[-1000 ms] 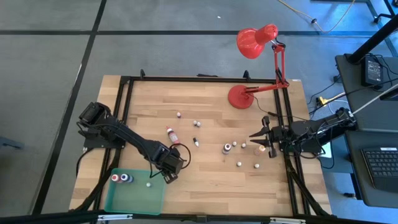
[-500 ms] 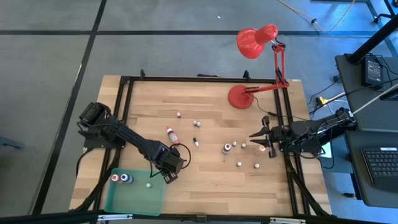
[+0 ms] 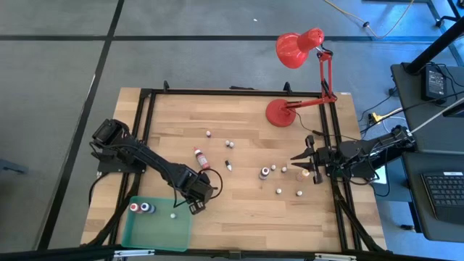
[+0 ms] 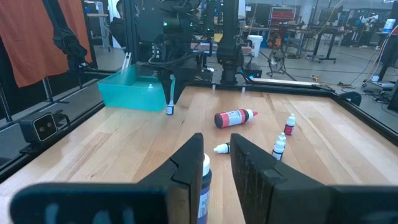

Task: Pick & Place food coloring
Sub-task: Put the blue food coloring into the blue bin

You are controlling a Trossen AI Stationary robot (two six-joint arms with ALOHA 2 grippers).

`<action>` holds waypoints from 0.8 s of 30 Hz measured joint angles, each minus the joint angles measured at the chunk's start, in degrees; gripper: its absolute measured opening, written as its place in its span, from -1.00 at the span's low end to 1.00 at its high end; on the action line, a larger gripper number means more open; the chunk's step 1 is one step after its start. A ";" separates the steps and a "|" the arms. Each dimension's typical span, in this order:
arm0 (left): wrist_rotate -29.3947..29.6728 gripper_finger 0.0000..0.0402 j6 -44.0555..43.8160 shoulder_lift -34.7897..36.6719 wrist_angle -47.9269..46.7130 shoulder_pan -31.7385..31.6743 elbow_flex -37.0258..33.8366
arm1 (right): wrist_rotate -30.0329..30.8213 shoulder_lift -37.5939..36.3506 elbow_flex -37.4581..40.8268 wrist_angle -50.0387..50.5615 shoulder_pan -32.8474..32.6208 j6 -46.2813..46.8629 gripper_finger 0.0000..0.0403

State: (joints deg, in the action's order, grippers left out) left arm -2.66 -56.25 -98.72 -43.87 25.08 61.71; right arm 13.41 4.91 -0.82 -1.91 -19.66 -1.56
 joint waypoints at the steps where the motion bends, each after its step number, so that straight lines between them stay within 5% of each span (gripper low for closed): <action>1: 0.03 -0.68 -0.01 0.00 -0.02 0.00 0.00 | -0.01 0.00 0.00 0.00 -0.01 0.00 -0.58; 24: 0.01 -0.68 2.77 0.00 -0.12 -3.30 -0.02 | 0.00 0.02 0.00 -0.02 -0.02 -0.17 -0.58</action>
State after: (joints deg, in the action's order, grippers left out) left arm -2.66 -53.48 -98.72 -43.99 21.78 61.69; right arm 13.41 4.93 -0.82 -1.93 -19.68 -1.74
